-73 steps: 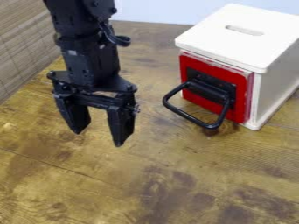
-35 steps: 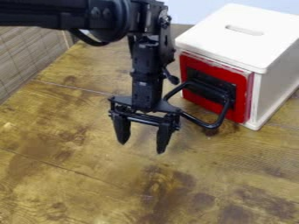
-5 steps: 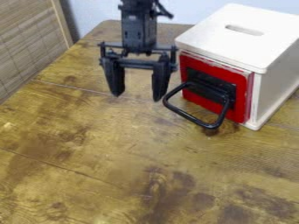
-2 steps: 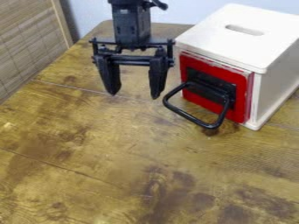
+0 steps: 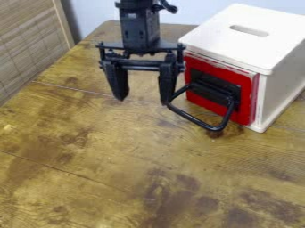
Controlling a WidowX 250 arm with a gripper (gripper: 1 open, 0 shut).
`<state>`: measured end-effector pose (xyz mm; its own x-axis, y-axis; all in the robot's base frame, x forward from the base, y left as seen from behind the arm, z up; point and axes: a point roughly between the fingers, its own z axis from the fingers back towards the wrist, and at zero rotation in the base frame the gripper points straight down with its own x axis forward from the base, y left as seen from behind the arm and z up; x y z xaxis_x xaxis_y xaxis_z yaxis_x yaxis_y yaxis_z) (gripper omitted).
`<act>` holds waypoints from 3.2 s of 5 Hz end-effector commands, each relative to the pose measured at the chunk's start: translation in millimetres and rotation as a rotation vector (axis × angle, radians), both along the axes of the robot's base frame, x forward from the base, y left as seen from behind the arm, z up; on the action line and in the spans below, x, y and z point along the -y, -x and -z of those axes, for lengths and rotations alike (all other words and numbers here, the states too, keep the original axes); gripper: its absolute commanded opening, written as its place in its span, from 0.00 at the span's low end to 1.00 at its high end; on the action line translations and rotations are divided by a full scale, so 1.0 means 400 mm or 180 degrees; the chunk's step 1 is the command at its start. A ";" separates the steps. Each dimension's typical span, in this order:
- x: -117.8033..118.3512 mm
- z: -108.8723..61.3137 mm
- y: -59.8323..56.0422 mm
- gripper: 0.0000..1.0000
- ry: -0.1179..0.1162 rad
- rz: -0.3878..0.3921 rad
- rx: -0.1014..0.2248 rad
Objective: Close the drawer
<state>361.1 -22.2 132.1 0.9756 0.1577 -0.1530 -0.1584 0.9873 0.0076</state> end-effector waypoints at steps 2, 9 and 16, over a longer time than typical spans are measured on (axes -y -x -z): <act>0.014 -0.084 0.017 1.00 -0.0012 0.0216 0.0416; -0.095 -0.059 -0.042 1.00 -0.0038 0.0537 0.0714; -0.057 -0.077 -0.044 1.00 -0.0209 0.0284 0.0917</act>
<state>378.9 -7.2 130.7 0.9973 0.0540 0.0488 -0.0561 0.9975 0.0420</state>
